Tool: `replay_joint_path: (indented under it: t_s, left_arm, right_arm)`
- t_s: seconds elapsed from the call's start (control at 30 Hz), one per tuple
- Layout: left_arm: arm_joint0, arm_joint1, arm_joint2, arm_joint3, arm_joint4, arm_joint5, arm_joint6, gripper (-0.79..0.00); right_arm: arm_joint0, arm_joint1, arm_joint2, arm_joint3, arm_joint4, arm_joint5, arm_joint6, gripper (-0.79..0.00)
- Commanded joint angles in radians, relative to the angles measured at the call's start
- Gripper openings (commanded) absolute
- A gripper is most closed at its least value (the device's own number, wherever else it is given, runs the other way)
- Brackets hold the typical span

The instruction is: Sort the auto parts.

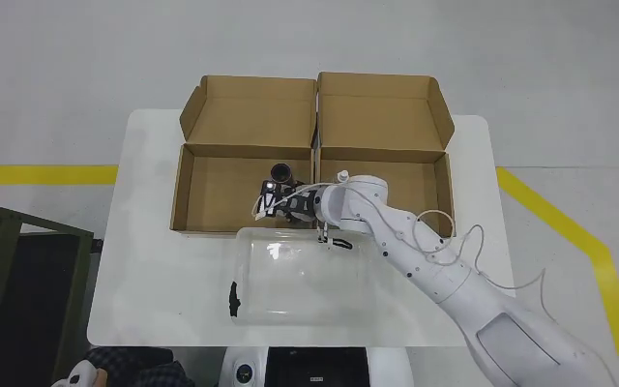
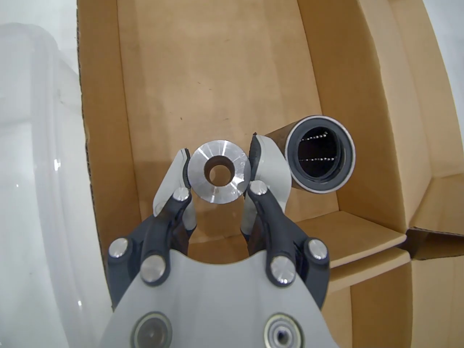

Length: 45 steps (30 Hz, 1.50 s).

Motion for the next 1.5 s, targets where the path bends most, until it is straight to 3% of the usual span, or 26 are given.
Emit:
replay_joint_path:
  t_s: [0.0, 0.1, 0.23, 0.47, 0.73, 0.97, 1.47]
  left_arm:
    - [0.0, 0.0, 0.0, 0.0, 0.0, 0.0, 0.0, 0.0]
    - [0.0, 0.0, 0.0, 0.0, 0.0, 0.0, 0.0, 0.0]
    - [0.0, 0.0, 0.0, 0.0, 0.0, 0.0, 0.0, 0.0]
    - [0.0, 0.0, 0.0, 0.0, 0.0, 0.0, 0.0, 0.0]
    - [0.0, 0.0, 0.0, 0.0, 0.0, 0.0, 0.0, 0.0]
    - [0.0, 0.0, 0.0, 0.0, 0.0, 0.0, 0.0, 0.0]
    - [0.0, 0.0, 0.0, 0.0, 0.0, 0.0, 0.0, 0.0]
  right_arm:
    - [0.003, -0.004, -0.003, 0.009, -0.003, 0.0, 0.004, -0.733]
    - [0.007, -0.009, -0.007, 0.022, -0.007, -0.001, 0.006, -0.64]
    - [0.011, -0.016, -0.01, 0.037, -0.009, -0.004, 0.01, -0.622]
    - [0.016, -0.025, -0.01, 0.056, -0.014, -0.01, 0.015, -0.502]
    - [0.015, -0.024, 0.011, 0.031, -0.026, -0.029, 0.019, -0.493]
    - [-0.019, -0.009, 0.067, -0.079, -0.018, -0.039, 0.003, -0.462]
    - [-0.245, 0.064, 0.294, -0.416, 0.007, -0.059, -0.044, -0.428]
